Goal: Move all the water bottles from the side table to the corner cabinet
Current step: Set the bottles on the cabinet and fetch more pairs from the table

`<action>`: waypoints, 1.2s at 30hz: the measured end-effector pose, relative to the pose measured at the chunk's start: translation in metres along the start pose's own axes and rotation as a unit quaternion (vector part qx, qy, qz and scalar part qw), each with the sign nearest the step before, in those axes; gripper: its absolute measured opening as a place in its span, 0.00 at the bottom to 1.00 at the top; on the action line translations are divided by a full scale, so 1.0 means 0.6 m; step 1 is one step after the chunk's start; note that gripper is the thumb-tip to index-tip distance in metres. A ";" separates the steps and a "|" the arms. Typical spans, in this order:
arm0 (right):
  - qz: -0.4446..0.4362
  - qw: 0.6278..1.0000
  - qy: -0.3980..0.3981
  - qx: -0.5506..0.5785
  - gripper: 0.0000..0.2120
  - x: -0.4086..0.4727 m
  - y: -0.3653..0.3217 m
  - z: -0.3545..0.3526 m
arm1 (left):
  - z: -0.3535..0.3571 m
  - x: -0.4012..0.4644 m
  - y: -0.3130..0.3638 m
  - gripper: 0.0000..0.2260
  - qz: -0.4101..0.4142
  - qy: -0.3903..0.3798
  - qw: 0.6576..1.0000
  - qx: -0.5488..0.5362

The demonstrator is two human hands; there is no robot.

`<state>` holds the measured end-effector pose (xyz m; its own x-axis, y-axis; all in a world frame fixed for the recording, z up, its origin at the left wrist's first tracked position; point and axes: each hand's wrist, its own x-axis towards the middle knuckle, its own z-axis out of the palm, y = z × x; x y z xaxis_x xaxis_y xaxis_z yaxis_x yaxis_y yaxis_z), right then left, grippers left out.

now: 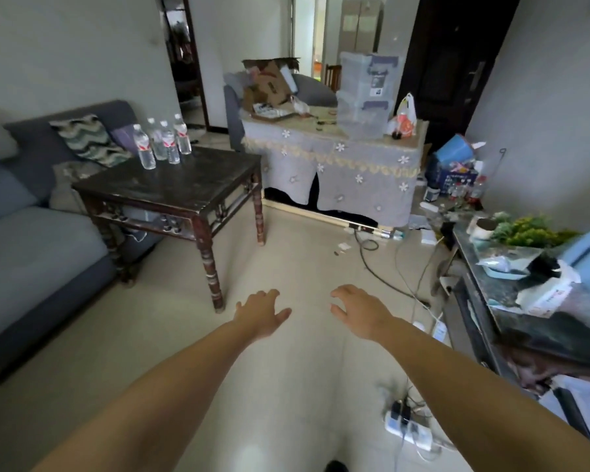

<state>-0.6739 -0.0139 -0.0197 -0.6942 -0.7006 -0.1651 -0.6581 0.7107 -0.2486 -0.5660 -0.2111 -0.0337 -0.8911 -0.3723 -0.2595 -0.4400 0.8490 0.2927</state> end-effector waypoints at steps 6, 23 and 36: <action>-0.055 0.998 -0.011 -0.007 0.22 0.231 0.011 -0.025 | -0.069 0.170 -0.044 0.27 -0.064 0.029 0.998 -0.001; -0.144 0.987 -0.062 -0.027 0.22 0.786 0.025 -0.113 | -0.213 0.600 -0.142 0.27 -0.168 0.046 0.982 -0.078; -0.160 0.986 -0.049 0.012 0.20 1.292 -0.013 -0.200 | -0.418 1.026 -0.305 0.25 -0.200 0.062 0.975 -0.068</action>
<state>-1.2417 -0.5551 -0.0315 -0.4195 -0.8925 -0.1656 -0.8314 0.4510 -0.3245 -1.0620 -0.6895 -0.0162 -0.6477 -0.7135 -0.2673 -0.7586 0.5714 0.3131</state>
